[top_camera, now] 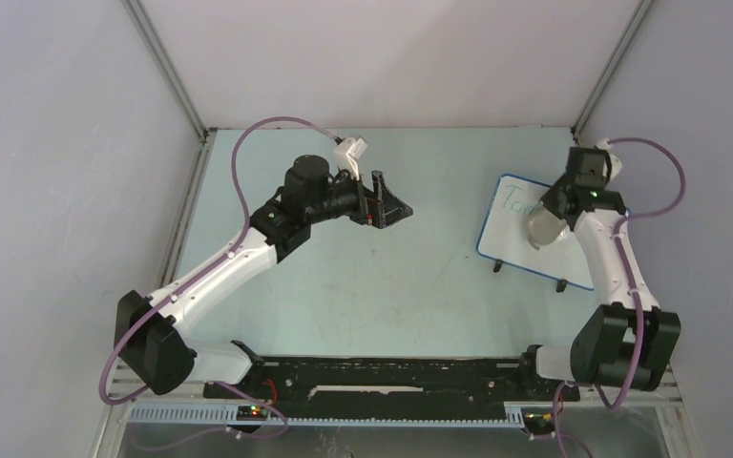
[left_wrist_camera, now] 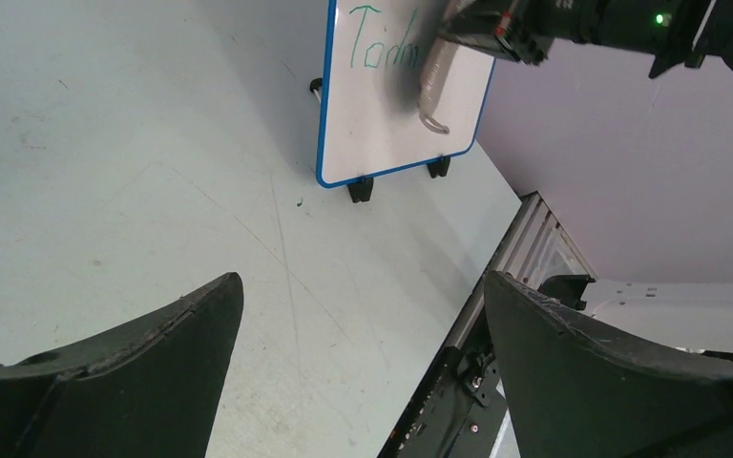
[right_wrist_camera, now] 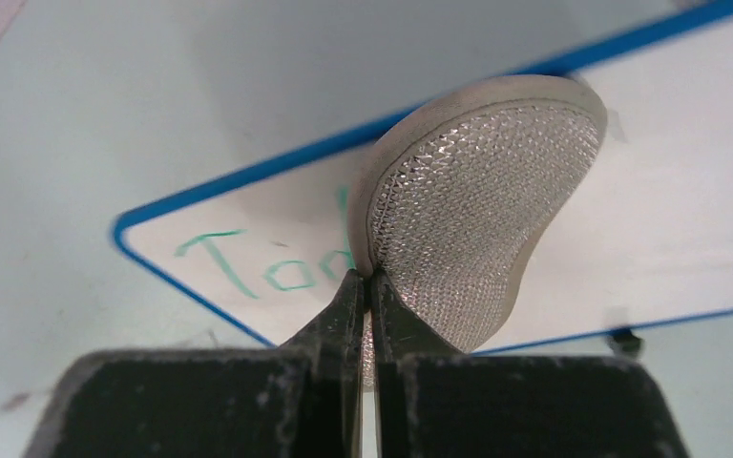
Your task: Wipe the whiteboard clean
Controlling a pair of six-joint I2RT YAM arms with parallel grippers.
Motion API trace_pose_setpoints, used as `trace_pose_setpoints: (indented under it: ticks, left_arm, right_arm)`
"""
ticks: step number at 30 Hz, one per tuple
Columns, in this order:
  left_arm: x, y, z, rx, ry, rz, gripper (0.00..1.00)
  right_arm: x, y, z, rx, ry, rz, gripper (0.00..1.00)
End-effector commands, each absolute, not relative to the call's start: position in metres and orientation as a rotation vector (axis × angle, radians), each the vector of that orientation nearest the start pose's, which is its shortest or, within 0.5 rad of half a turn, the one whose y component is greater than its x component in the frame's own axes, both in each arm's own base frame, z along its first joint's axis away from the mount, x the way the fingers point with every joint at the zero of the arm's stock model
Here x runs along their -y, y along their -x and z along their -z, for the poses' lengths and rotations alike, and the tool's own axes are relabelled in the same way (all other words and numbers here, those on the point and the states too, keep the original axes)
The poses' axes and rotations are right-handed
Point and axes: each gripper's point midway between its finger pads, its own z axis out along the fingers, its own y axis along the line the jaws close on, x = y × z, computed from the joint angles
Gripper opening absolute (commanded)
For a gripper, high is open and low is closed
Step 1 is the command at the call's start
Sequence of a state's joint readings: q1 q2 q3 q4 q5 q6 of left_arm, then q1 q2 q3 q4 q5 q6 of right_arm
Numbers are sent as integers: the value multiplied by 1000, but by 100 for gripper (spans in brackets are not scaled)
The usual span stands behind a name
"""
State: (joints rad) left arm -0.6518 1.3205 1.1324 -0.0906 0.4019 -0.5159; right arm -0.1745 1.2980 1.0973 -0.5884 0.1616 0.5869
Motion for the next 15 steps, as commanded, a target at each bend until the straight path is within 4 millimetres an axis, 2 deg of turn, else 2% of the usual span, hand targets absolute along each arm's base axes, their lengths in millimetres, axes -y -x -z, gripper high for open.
trace_pose_setpoints:
  ticks: [1,5,10,15]
  left_arm:
    - [323,-279,-292,-1922,-437,1183,98]
    - [322,-281,-290,-1926,-435,1177,98]
    - [321,-283,-288,-1932,-427,1171,98]
    - [322,-283,-286,-1935,-426,1180,98]
  right_arm:
    - [53,-386,-207,-2085,-879,-5,0]
    - [46,-401,-214,-2083,-846,36,0]
    - [52,-406,-195,-2110,-884,75,0]
    - [59,-400,-172,-2168,-947,99,0]
